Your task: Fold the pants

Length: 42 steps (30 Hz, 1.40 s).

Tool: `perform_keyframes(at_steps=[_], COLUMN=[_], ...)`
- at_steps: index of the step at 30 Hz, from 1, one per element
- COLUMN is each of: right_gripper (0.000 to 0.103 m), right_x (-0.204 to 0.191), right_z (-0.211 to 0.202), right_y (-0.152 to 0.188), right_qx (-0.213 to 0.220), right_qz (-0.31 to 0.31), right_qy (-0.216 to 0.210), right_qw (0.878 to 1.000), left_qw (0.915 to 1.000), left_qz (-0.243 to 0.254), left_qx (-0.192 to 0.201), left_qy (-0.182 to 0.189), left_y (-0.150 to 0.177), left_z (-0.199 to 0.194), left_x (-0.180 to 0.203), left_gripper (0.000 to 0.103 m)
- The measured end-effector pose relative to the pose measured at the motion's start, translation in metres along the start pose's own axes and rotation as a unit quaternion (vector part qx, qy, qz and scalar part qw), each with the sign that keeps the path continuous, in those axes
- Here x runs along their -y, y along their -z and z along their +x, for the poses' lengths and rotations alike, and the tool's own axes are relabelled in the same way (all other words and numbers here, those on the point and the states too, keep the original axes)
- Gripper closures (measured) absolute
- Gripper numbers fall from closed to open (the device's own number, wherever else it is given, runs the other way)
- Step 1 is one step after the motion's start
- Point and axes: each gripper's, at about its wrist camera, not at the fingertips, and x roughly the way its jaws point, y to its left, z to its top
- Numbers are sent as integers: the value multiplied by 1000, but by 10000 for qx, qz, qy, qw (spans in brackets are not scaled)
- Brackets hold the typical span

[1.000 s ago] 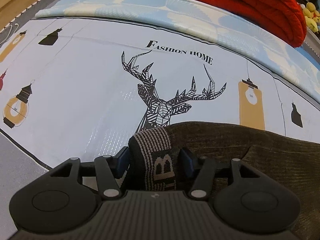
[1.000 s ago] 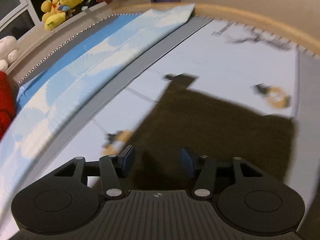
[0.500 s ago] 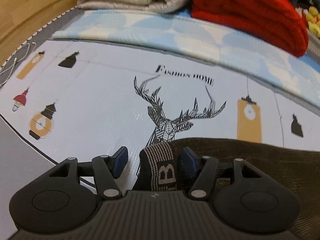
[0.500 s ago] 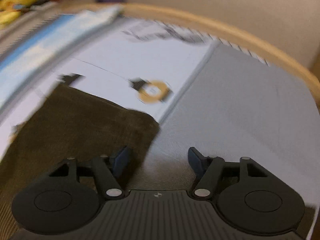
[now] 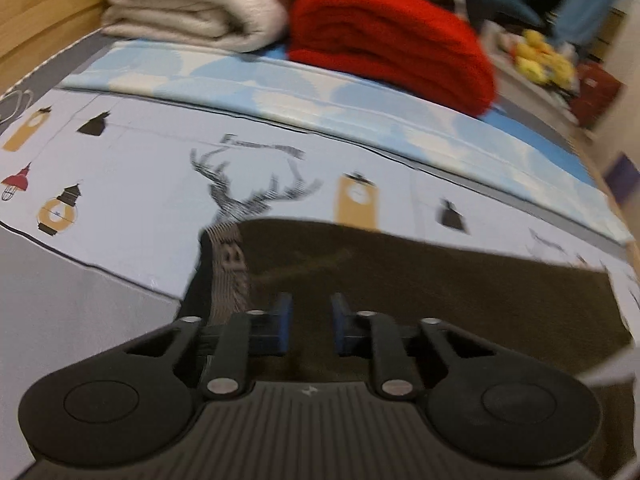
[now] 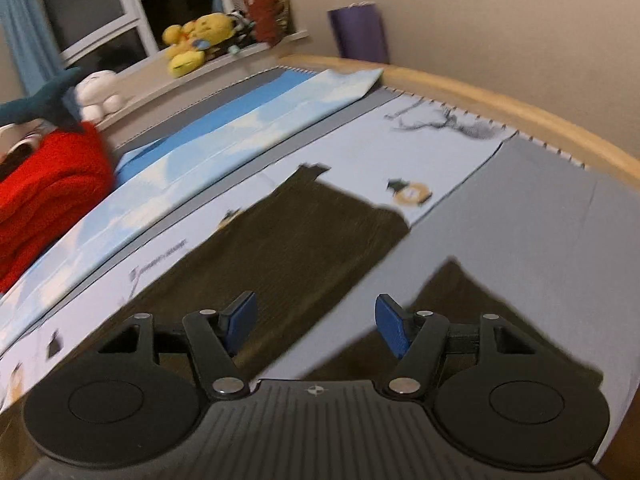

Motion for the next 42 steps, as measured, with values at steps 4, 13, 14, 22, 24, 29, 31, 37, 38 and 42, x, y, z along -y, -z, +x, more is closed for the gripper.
perform_keyframes(at_steps=[4,13,14,22,24,29,31,37,38,42], right_gripper=[39,48,48,48,50,48,44,40,40,39], right_x=[11,36,40,72,78,103,119,179,186,199], right_z=[-30,-40,-40,-25,-16,-1,2,10,12,14], right_y=[11,50,52,67,69,73,72,76,78,84], right_qx=[52,-17,-39,-415,-626,-971,-1050,-1403,-1448,-1533], right_qz=[-198,-1053,-1036,-938,-923,-689,-404,835,987,1330], right_qy=[-358,-391,-378,-93,23,652,937,1604,1671,1751], right_qw=[9991,9937,9939,9947,9938,9907,9892,9734,9702,9634], left_qw=[9986,9966,9962,9997,9999,9978,9970,9936,9934,9923], left_qz=[516,761,820,-41,-99,-277,-399,-557,-522,-238], left_qx=[41,280,230,255,-4,-489,-526,-729,-767,-961], left_qy=[83,-133,-186,36,-138,-341,-416,-655,-675,-750], left_y=[49,133,136,152,149,144,141,138,138,144], left_z=[-46,-83,-86,-89,-73,-47,-43,-29,-26,-16], left_x=[7,-19,-21,-76,-85,-101,-106,-112,-111,-105], left_gripper=[85,84,84,83,81,50,34,30,30,30])
